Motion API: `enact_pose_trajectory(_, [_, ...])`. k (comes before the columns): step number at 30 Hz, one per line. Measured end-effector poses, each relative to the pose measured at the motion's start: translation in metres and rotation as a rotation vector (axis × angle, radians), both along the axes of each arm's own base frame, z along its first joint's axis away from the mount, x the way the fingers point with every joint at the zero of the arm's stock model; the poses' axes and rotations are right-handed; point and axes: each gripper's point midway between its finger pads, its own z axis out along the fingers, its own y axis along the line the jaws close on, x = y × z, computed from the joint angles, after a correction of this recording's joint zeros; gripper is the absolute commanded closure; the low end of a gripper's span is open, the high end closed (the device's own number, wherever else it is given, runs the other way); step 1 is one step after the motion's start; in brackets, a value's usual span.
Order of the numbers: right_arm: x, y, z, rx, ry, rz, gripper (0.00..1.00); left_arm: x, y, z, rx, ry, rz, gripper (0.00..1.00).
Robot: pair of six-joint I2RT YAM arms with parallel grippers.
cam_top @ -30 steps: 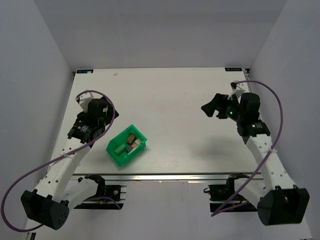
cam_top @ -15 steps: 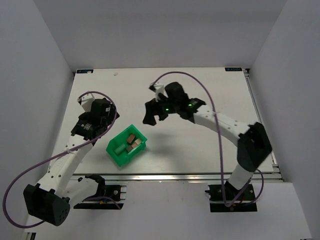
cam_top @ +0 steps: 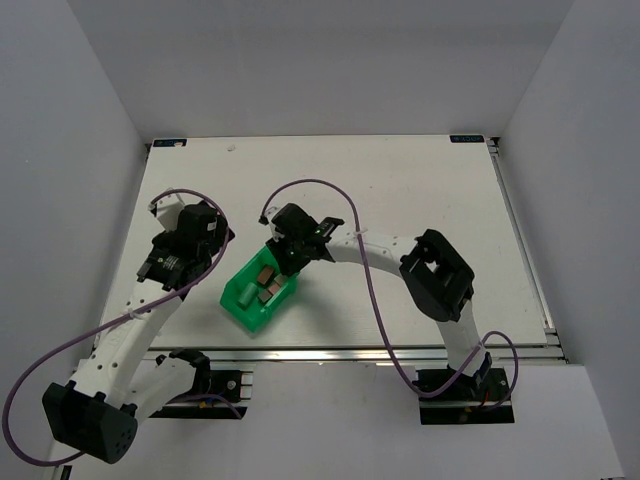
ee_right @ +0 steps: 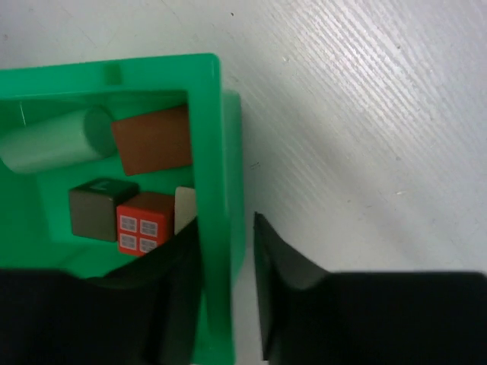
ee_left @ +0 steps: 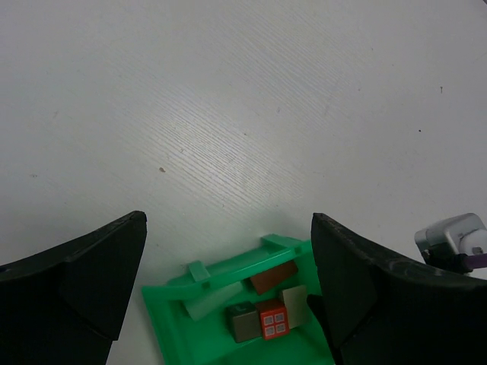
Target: Build the wood block tower
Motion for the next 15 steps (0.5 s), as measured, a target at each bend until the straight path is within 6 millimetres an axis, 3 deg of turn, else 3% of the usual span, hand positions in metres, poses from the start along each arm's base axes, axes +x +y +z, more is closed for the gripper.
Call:
enact_pose_trajectory(1, [-0.001,0.001,0.0,-0.002,-0.005,-0.002,0.76,0.0,0.0,-0.001,0.001,0.002,0.001,0.02])
enact_pose_trajectory(7, [0.007,-0.005,0.003,-0.037,-0.079,-0.059,0.88,0.0,0.0,-0.002,0.001,0.005,0.001,0.02])
enact_pose_trajectory(11, [0.021,-0.029,0.018,-0.087,-0.192,-0.145,0.95,0.0,0.0,-0.002,0.002,0.004,0.001,0.02])
enact_pose_trajectory(15, [0.055,-0.066,0.054,-0.171,-0.392,-0.265,1.0,0.001,0.0,-0.004,0.002,0.003,-0.001,0.02])
